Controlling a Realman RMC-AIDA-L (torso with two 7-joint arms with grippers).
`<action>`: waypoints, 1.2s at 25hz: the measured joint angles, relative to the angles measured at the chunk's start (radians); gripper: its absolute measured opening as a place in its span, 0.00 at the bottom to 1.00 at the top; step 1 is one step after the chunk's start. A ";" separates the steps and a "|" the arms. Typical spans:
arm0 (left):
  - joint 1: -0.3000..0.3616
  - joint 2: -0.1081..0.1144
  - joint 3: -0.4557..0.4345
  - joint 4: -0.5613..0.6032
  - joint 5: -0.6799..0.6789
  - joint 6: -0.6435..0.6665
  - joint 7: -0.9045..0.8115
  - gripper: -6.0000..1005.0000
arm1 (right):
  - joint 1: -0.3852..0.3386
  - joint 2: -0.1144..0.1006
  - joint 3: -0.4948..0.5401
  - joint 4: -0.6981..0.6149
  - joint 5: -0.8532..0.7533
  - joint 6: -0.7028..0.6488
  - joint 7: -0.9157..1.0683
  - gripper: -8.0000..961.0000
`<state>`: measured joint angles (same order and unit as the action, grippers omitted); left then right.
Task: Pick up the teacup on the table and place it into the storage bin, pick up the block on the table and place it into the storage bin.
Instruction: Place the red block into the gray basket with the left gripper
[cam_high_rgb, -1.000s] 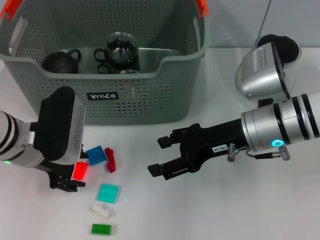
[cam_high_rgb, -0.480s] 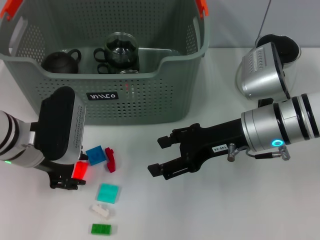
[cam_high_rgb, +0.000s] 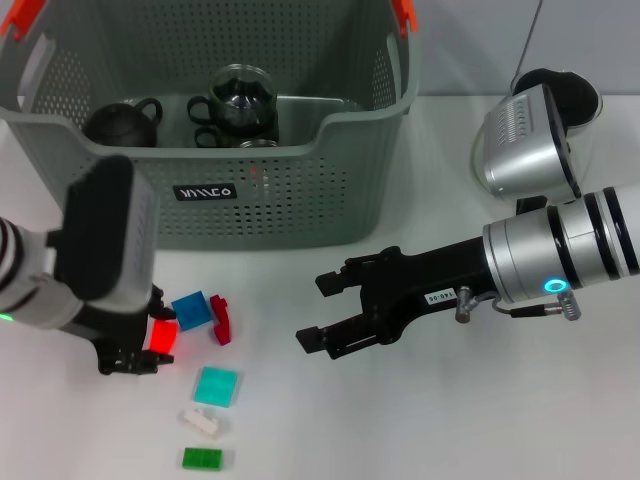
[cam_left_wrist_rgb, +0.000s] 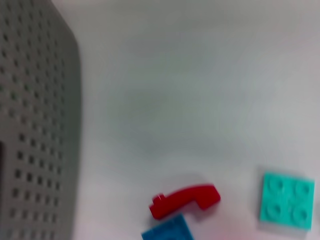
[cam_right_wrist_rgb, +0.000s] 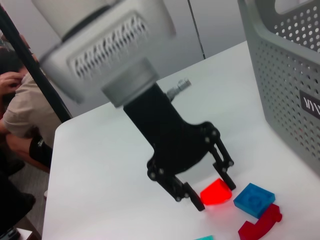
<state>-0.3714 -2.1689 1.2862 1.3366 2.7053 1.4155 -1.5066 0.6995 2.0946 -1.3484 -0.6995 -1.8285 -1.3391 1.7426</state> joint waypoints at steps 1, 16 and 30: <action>-0.014 0.000 -0.060 0.023 -0.037 0.066 -0.010 0.47 | 0.000 -0.001 0.000 0.000 0.000 0.000 0.000 0.93; -0.205 0.047 -0.790 0.053 -0.582 0.575 -0.291 0.45 | -0.014 -0.025 0.014 -0.001 -0.001 -0.031 0.000 0.93; -0.352 0.096 -0.479 -0.106 -0.472 -0.135 -0.610 0.46 | -0.003 -0.021 0.006 -0.004 -0.036 -0.042 -0.001 0.93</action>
<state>-0.7237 -2.0731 0.8076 1.2303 2.2330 1.2800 -2.1168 0.6966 2.0734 -1.3419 -0.7032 -1.8643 -1.3816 1.7420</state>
